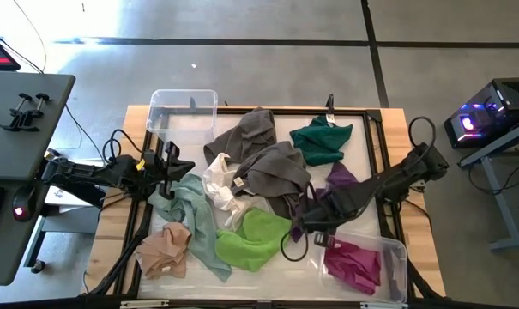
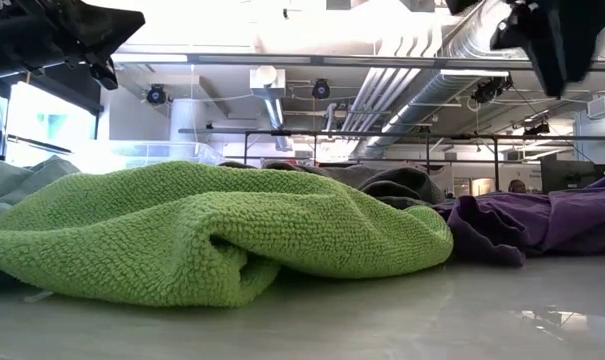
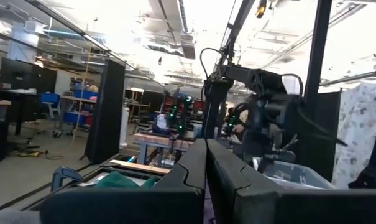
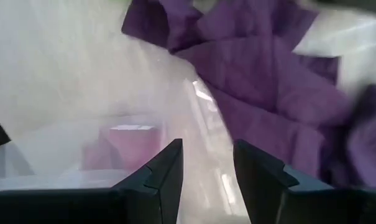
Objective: Sort towels by color in basket
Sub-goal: Adjust the bottom transparent bin, then put the purple towel into the bottom transparent bin
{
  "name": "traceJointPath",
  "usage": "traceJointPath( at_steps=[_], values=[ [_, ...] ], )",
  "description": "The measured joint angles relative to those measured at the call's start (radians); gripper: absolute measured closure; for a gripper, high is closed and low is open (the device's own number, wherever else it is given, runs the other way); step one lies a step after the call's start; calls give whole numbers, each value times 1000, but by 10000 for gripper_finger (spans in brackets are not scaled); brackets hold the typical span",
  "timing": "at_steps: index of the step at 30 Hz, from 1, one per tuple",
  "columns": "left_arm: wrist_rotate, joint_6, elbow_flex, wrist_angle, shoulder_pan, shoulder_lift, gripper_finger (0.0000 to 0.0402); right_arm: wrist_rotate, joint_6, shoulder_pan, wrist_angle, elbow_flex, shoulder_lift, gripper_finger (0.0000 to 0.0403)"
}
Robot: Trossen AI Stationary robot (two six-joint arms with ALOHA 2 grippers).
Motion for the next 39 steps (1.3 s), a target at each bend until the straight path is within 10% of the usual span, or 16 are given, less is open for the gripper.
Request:
traceJointPath(
  at_steps=[14, 24, 39],
  values=[
    [0, 1, 0, 7, 0, 0, 402, 63, 85, 110, 17, 33, 0, 261],
    [0, 10, 0, 7, 0, 0, 401, 180, -54, -70, -36, 14, -62, 183],
    [14, 2, 0, -8, 0, 0, 402, 119, 104, -261, 176, -529, -327, 148]
  ],
)
